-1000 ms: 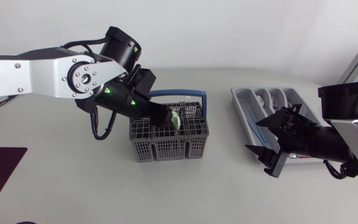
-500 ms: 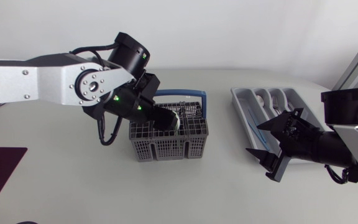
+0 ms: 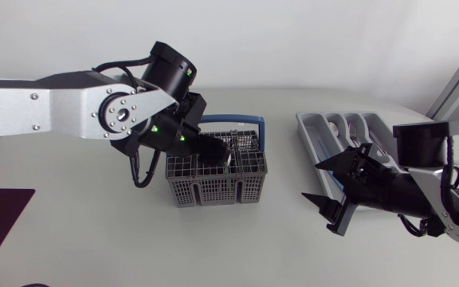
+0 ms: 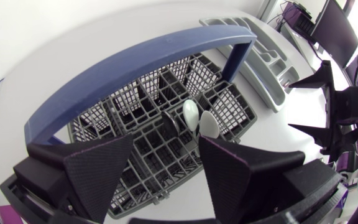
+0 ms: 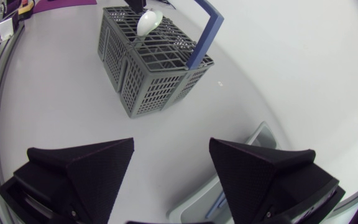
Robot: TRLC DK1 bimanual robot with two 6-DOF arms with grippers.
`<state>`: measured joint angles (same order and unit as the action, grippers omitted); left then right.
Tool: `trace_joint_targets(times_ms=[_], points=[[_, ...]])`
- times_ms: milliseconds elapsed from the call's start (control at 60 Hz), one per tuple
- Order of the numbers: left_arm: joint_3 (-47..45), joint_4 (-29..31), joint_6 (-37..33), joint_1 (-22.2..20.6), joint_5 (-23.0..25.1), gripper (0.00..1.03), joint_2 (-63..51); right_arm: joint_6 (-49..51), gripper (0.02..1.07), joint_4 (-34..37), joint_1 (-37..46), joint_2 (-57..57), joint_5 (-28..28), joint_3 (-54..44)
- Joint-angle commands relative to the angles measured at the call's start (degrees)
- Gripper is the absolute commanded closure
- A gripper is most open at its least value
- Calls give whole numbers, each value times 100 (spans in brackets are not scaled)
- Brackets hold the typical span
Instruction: Unload the cutlery basket into the drawer organizer.
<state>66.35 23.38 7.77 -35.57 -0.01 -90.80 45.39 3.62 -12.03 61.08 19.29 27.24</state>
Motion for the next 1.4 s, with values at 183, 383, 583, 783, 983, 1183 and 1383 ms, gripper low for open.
trace_joint_targets(times_ms=[183, 383, 583, 783, 983, 1183, 1383], points=[[-122, -211, 322, -196, -350, 13, -43, -153, 20, -177, -106, 229, -13, -193], [-131, -325, 348, -354, -764, 13, -87, -144, 20, -230, -98, 264, -13, -228], [-148, -430, 445, -310, -764, 14, -192, -135, 20, -239, -98, 273, -4, -237], [-227, -430, 524, -301, -764, 17, -157, -109, 20, -256, -80, 299, 14, -290], [-298, -430, 603, -117, -772, 31, -95, -100, 20, -327, -71, 370, 22, -299], [-280, -439, 717, -29, -772, 40, -78, -83, 20, -335, -71, 414, 22, -281], [-148, -448, 726, -81, -755, 40, -148, -83, 20, -335, -62, 414, 22, -290]])
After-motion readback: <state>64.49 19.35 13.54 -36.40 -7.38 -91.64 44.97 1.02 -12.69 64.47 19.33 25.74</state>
